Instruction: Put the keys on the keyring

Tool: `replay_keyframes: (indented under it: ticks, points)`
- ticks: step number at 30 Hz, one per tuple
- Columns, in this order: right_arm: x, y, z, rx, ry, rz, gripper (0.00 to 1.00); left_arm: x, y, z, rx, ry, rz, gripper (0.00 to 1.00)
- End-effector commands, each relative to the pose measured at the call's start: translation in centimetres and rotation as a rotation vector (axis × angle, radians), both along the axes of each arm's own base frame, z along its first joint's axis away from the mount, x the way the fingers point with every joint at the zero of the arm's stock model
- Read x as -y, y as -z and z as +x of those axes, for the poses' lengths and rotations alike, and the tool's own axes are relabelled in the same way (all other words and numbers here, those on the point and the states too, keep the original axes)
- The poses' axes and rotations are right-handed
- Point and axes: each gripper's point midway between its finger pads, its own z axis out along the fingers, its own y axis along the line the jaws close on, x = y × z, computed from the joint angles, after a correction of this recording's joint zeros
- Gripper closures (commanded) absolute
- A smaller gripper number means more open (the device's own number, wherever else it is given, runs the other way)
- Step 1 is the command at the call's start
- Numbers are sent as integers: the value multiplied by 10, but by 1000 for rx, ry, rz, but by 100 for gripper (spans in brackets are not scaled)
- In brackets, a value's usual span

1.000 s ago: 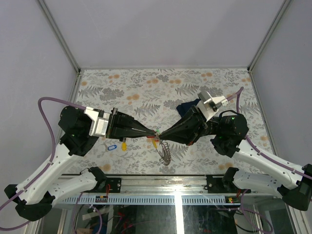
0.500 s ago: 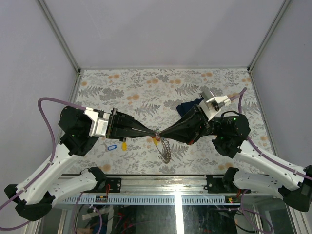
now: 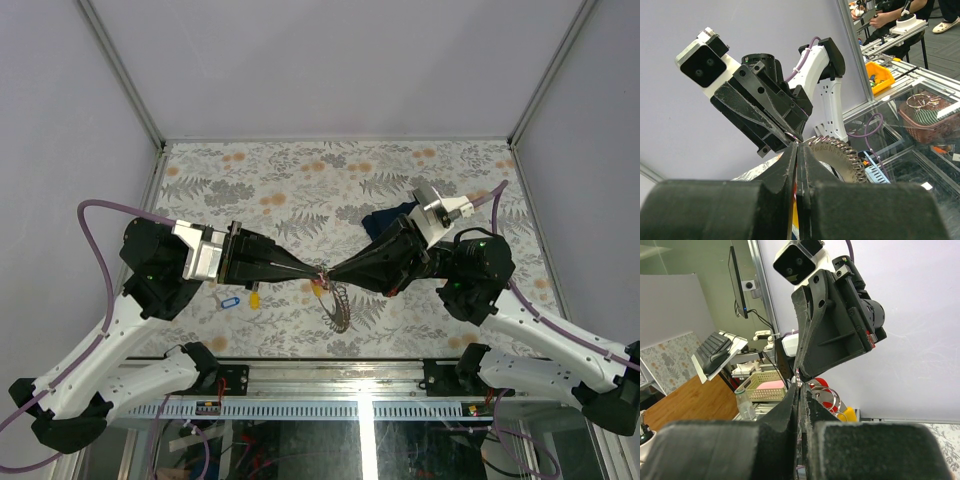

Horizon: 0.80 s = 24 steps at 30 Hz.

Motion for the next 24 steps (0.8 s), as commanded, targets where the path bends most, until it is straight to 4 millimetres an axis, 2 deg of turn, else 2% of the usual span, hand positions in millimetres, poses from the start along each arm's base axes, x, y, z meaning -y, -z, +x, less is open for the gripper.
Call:
replay_keyframes:
  ticks: [1,24]
  points:
    - [11,-23,3,16,67,88,100,-3,-9,-8,50,17,-38,100]
    - [15,-20,9,1,115,95,100,-2,-10,-8,52,17,-40,100]
